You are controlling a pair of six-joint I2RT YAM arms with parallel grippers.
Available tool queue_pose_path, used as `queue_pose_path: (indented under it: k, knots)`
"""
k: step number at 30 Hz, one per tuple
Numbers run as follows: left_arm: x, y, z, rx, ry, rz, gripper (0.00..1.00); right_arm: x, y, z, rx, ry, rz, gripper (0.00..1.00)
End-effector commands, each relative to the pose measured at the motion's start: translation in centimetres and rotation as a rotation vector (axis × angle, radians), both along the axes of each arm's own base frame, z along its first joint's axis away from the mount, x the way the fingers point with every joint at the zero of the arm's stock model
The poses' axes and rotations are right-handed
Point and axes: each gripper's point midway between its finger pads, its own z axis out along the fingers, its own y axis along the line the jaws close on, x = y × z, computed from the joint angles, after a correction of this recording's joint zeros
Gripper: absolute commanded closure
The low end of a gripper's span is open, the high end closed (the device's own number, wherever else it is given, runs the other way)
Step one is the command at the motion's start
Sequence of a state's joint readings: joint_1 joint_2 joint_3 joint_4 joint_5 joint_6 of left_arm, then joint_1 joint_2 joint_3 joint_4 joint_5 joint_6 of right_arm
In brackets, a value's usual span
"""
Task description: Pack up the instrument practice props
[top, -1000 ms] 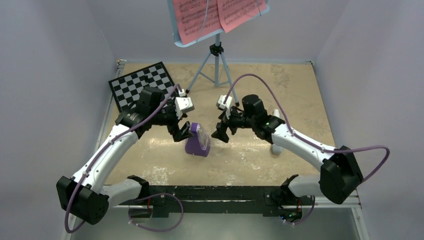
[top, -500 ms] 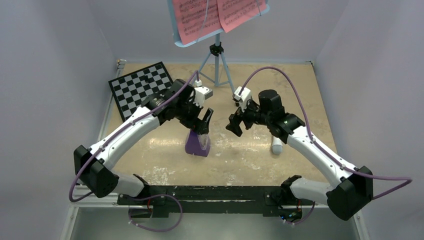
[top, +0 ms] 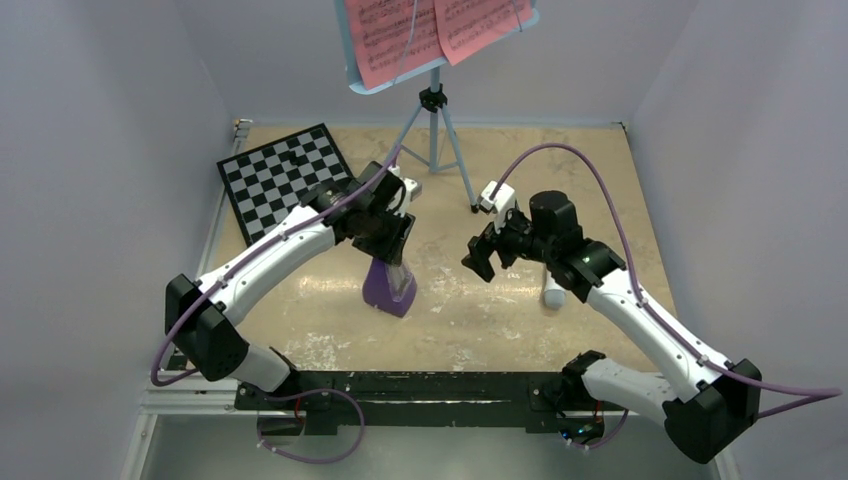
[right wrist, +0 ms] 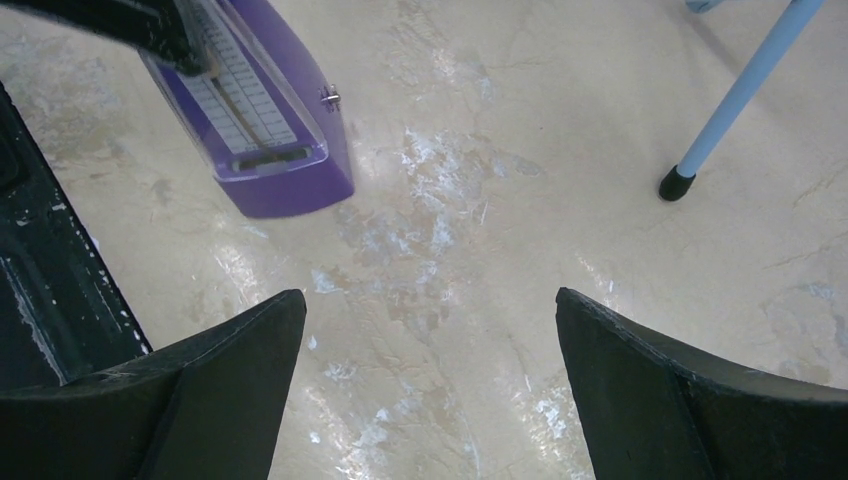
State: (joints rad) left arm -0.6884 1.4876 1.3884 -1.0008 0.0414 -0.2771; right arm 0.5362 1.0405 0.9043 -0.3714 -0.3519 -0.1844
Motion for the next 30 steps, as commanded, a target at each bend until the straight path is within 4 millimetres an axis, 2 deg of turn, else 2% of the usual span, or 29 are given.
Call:
queue_pose_path:
  k: [1,6,10,13,14,15,17,22,25,30]
  knots:
    - [0.8,-0.4,1.4,-0.023,-0.037,-0.007,0.65,-0.3,-0.4,-0.2,-0.005,0.006,-0.010,0.01]
    - [2.4,-0.3,2.9,-0.058,-0.122,-0.004,0.90,0.1,0.2,0.0,-0.006,0.007,0.013,0.01]
    - [3.3,1.5,3.4,-0.054,-0.189,-0.058,1.00,0.3,0.9,0.1,-0.013,0.005,0.063,0.01]
    - [3.2,3.4,2.8,-0.063,-0.192,-0.163,1.00,0.4,1.4,0.2,-0.009,0.003,0.090,0.01]
    - [3.4,4.2,2.9,-0.045,-0.236,-0.212,1.00,0.5,1.5,0.2,-0.010,0.004,0.092,0.01]
    - [3.3,5.4,2.0,-0.010,-0.270,-0.245,1.00,0.6,1.6,0.2,-0.010,0.006,0.094,0.01]
    - [3.3,7.3,2.6,0.028,-0.397,-0.313,1.00,0.7,1.7,0.1,-0.010,0.015,0.098,0.01]
    - [2.4,9.6,2.6,0.085,-0.596,-0.544,1.00,1.1,2.1,0.2,-0.008,0.025,0.104,0.01]
    - [2.1,12.2,1.5,0.089,-0.514,-0.546,1.00,1.5,2.2,0.2,-0.021,0.032,0.102,0.01]
    - [2.5,16.5,2.4,0.029,-0.382,-0.444,1.00,1.4,2.6,1.0,-0.008,0.039,0.158,0.01]
